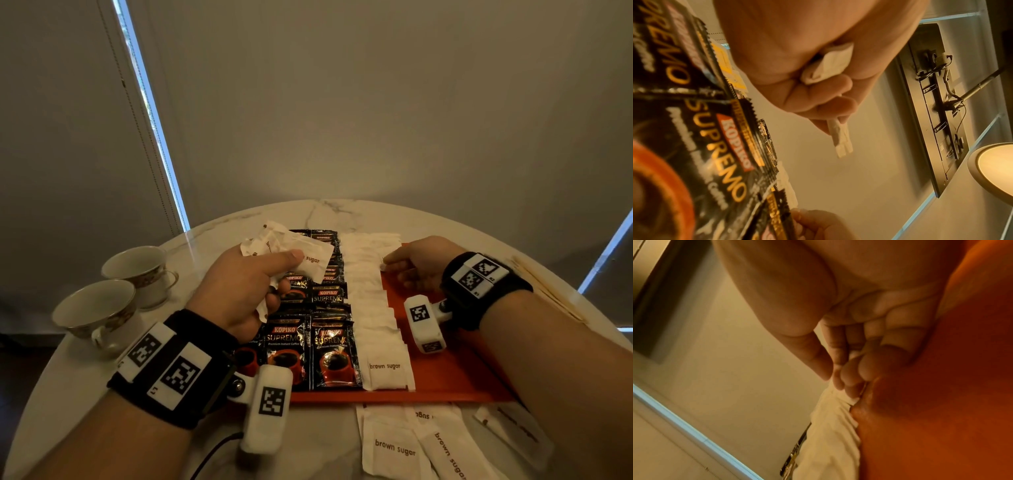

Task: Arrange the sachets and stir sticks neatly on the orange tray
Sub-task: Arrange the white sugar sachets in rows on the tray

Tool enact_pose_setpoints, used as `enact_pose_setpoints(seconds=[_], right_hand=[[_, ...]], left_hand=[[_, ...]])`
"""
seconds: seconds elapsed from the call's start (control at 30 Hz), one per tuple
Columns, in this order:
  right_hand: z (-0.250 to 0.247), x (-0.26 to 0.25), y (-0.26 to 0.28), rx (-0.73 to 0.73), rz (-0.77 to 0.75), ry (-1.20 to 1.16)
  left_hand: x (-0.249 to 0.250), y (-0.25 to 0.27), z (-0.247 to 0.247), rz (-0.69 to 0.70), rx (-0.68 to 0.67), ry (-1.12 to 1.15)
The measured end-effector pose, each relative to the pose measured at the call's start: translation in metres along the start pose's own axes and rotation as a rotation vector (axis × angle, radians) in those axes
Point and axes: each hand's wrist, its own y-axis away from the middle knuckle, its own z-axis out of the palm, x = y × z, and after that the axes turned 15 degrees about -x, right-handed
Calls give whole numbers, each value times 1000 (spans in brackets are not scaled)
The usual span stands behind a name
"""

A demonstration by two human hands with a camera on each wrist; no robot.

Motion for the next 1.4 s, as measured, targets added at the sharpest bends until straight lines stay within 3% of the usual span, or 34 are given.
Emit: enact_pose_setpoints(seconds=[0.2, 0.37, 0.53, 0.6, 0.87, 1.07, 1.2, 1.3, 1.4], right_hand=[[7, -7, 3, -6, 11, 29], [12, -7, 26, 23, -203, -111], [53, -11, 71, -394, -398, -82], [71, -9, 79, -424, -454, -6], [82, -2, 78, -179, -659, -172], [84, -1, 81, -308, -634, -150], [76, -6, 79, -218, -657, -180], [49, -9, 65, -55, -579, -271], [12, -4, 37, 141, -368, -306]], left_hand=[[-1, 1, 1, -20, 10, 5], [-1, 0, 4, -27, 0, 34], [-2, 5, 12, 4, -28, 60], [-2, 7, 15, 9, -41, 45], [2, 10, 22, 5, -25, 133], [2, 7, 20, 10, 14, 213], [2, 4, 17, -12, 15, 196], [4, 4, 15, -10, 21, 129], [5, 4, 13, -21, 31, 129]])
